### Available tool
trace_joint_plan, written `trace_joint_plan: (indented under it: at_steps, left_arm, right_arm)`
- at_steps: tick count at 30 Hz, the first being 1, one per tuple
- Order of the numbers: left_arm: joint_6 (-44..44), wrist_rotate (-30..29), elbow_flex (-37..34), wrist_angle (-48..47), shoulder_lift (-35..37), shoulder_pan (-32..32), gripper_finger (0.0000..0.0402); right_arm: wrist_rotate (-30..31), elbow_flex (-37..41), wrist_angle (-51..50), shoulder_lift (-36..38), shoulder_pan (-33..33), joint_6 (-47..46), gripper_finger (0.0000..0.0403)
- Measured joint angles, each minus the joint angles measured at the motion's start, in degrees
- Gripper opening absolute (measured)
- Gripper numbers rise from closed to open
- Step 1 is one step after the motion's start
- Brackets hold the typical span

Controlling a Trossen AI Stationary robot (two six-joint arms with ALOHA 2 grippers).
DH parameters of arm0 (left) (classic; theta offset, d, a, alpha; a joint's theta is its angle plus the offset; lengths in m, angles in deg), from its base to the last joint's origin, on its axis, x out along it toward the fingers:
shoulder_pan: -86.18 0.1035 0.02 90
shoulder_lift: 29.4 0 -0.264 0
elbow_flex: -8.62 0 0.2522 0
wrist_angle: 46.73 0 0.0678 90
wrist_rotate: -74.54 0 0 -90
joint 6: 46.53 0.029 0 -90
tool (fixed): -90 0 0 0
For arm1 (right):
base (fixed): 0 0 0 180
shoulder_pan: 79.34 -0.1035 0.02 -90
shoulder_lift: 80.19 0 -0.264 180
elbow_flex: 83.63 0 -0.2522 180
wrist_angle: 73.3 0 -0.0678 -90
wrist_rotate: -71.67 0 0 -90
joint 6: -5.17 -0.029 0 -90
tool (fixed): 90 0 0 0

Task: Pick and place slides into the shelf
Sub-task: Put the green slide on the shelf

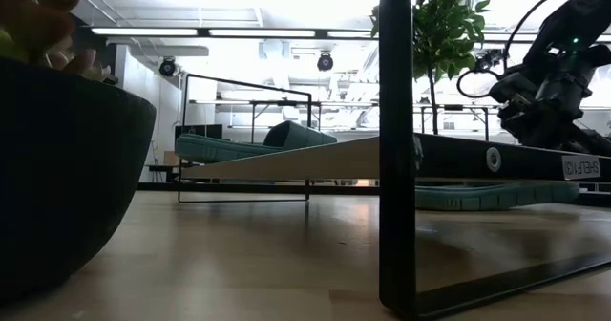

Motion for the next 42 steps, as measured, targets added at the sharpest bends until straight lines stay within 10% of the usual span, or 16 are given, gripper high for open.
trace_joint_plan:
  at_steps: [42]
  left_arm:
    - [-0.85, 0.00, 0.00, 0.02, -0.02, 0.00, 0.0003]
  right_arm:
    - [-12.26, 0.00, -0.32, 27.46, 0.00, -15.00, 0.0000]
